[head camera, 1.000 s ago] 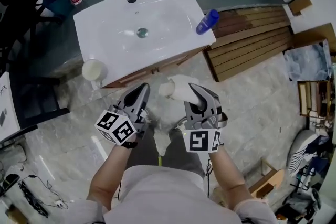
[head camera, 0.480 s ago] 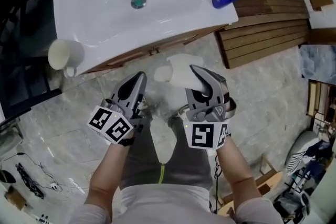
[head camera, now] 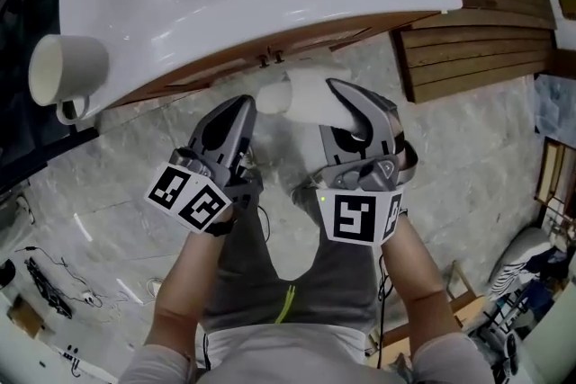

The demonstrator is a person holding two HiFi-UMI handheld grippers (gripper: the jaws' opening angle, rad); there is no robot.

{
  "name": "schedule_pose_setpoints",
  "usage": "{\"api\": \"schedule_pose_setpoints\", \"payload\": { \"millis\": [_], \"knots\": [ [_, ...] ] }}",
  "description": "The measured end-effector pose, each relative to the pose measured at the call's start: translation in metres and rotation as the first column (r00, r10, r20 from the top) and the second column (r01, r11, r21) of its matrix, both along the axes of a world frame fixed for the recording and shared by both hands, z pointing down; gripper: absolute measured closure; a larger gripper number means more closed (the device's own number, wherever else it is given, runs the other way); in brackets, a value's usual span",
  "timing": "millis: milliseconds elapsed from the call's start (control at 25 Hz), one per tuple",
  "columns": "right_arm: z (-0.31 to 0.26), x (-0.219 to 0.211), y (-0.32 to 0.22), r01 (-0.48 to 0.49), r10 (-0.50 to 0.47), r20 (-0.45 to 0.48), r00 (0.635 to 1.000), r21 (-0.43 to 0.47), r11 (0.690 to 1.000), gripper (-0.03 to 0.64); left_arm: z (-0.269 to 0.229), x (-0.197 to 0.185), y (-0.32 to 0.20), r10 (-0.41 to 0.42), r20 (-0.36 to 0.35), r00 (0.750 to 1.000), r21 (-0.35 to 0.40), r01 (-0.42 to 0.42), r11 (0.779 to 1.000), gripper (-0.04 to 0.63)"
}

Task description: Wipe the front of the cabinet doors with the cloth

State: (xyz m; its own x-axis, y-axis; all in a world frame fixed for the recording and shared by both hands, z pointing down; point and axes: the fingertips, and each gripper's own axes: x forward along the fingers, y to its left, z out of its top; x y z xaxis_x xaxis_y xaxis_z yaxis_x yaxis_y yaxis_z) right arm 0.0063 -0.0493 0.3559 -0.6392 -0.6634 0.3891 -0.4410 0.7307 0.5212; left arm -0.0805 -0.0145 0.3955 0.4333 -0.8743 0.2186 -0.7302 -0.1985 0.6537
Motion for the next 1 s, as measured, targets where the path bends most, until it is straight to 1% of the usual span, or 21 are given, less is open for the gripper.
{"api": "schedule_pose_setpoints", "payload": {
  "millis": [200, 440, 520, 1000],
  "knots": [
    [0.022, -0.002, -0.011, 0.015, -0.015, -0.005, 1.0, 0.017, 1.0, 0.545, 0.028, -0.003, -0.003, -0.017, -0.003, 1.0, 0.0, 0.017, 1.0, 0.58],
    [0.041, -0.007, -0.017, 0.022, -0.022, -0.008, 1.0, 0.021, 1.0, 0.546, 0.046, -0.003, -0.005, 0.003, 0.086, 0.996, 0.026, -0.005, 1.0, 0.58],
    [0.045, -0.01, -0.019, 0.029, -0.029, -0.008, 1.0, 0.024, 0.999, 0.546, 0.049, -0.006, -0.008, 0.004, 0.101, 0.995, 0.034, -0.008, 0.999, 0.58],
    [0.063, -0.022, -0.035, 0.035, -0.036, 0.025, 0.999, 0.053, 0.998, 0.546, 0.074, -0.014, -0.022, -0.005, 0.117, 0.993, 0.068, -0.003, 0.998, 0.58]
  ]
}}
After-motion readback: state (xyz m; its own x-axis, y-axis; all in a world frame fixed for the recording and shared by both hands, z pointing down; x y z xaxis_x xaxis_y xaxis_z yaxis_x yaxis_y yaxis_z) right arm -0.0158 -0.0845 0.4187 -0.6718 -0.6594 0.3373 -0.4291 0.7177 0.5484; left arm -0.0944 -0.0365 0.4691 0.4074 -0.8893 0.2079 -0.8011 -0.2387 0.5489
